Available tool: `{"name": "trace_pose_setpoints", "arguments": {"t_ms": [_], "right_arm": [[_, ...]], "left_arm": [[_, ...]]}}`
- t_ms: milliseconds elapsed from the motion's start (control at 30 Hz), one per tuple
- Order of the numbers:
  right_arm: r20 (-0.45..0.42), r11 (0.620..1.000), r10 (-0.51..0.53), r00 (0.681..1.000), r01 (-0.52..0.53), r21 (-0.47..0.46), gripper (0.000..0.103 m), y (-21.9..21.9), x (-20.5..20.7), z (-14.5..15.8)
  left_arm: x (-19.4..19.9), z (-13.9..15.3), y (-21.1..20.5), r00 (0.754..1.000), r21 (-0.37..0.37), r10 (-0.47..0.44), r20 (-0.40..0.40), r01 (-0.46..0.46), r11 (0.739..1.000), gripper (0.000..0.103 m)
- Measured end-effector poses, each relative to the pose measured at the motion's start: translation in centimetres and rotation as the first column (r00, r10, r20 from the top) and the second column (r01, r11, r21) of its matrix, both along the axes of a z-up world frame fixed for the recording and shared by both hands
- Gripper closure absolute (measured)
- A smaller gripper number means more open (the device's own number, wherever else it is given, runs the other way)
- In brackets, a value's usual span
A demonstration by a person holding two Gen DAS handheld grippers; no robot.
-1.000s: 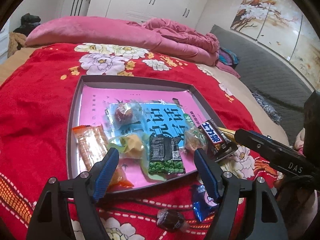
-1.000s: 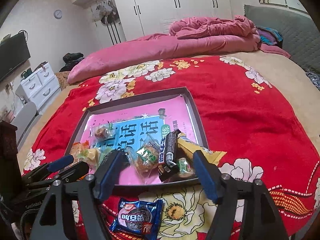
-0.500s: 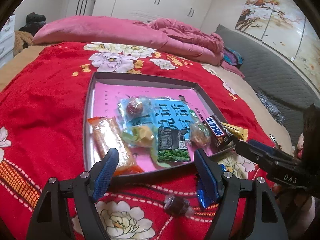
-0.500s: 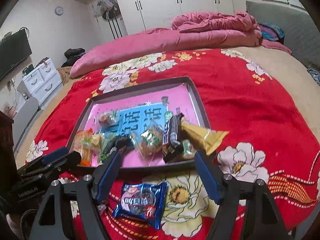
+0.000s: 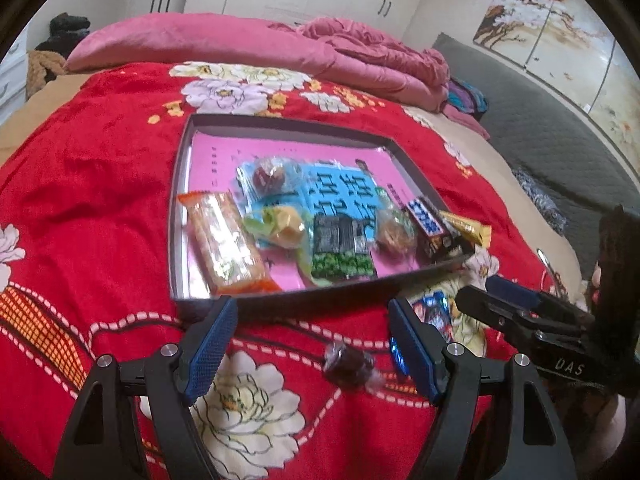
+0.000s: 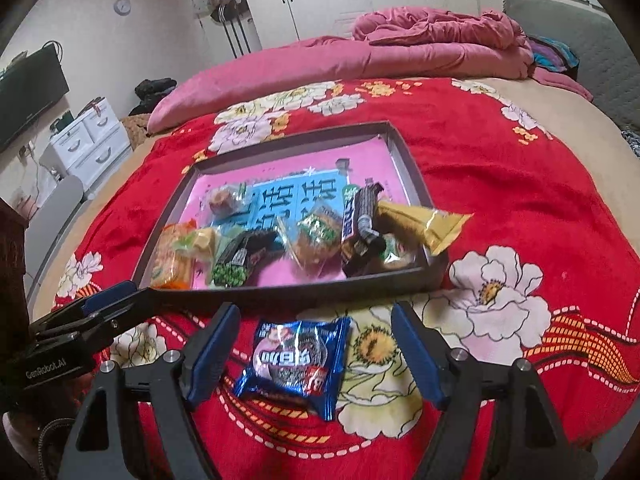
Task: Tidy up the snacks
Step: 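Open both tools and withdraw them back toward the remaining snacks, then grasp the dark candy with left tool while right tool grasps the blue cookie pack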
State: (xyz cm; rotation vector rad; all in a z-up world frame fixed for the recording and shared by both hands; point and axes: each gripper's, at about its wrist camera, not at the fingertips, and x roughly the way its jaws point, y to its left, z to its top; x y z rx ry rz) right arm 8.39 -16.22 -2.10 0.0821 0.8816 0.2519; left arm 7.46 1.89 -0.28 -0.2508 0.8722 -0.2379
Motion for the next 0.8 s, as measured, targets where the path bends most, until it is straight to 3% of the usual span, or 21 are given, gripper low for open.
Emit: {"name": "trace_pose_setpoints", "arguments": {"t_ms": [600,800], "right_arm": [[-0.080,0.996,0.067,0.994,-0.072,-0.059,0.025,2.2,-1.1,-3.7],[-0.064,0.984,0.089,0.994,-0.098,-0.151,0.025,3.5,-1.0,-5.1]], "left_arm": [[-1.4,-1.4,-0.9,0.994,0.036,-0.068,-0.082,0.071,0.997,0.024],[-1.3,-2.1,-1.5,0.990,0.027,-0.097,-0.102,0.100,0.995,0.024]]}}
